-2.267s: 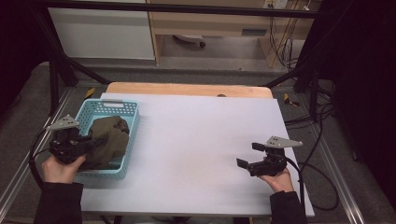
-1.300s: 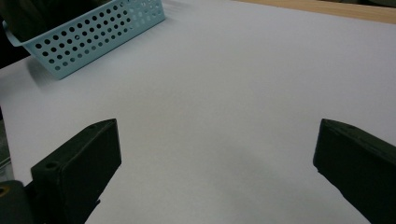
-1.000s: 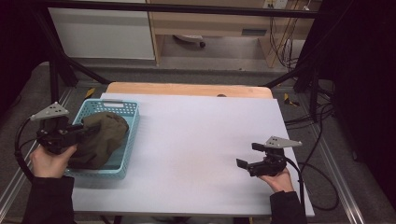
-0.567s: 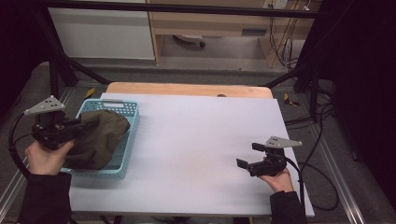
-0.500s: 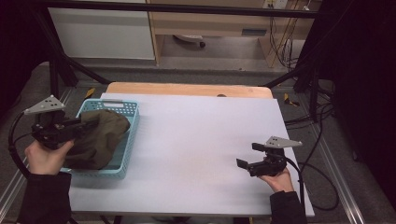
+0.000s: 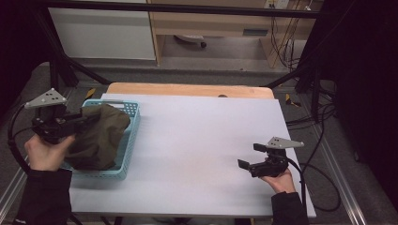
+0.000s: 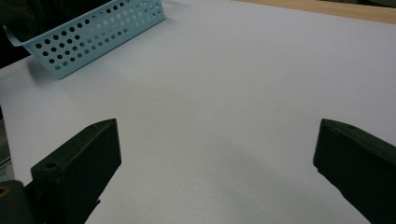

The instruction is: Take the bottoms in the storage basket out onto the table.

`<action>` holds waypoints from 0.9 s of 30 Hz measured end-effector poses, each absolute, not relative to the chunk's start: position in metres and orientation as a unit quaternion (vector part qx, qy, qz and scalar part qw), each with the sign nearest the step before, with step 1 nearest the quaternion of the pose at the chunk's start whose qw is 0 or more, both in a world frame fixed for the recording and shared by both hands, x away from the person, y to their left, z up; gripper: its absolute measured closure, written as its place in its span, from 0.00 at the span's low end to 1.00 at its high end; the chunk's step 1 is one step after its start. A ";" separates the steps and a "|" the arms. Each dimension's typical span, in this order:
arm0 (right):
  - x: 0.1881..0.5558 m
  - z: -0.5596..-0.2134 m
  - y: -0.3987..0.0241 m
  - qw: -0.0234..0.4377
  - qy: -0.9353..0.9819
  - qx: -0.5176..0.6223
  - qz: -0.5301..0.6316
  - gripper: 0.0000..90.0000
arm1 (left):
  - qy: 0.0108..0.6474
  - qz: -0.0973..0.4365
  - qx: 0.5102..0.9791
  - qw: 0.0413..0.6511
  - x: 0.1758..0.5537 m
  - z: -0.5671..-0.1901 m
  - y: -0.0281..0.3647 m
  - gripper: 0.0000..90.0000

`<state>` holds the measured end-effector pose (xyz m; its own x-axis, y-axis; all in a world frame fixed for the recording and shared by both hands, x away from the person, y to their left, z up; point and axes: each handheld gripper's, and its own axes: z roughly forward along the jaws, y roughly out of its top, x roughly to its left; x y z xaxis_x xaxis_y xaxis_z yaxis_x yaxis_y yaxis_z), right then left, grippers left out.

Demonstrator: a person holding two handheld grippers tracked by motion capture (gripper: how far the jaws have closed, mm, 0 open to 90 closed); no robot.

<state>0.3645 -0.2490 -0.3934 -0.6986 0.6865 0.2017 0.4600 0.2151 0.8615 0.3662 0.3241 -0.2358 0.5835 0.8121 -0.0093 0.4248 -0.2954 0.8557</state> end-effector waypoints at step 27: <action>0.364 -0.393 -0.249 0.114 0.772 0.371 0.504 0.02 | 0.376 0.230 0.777 0.449 0.379 -0.213 0.302 0.91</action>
<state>0.3645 -0.2491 -0.3933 -0.6990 0.6869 0.1988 0.4579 0.2164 0.8623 0.3789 0.3020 -0.2131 0.6103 0.7919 0.0201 0.3779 -0.3134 0.8712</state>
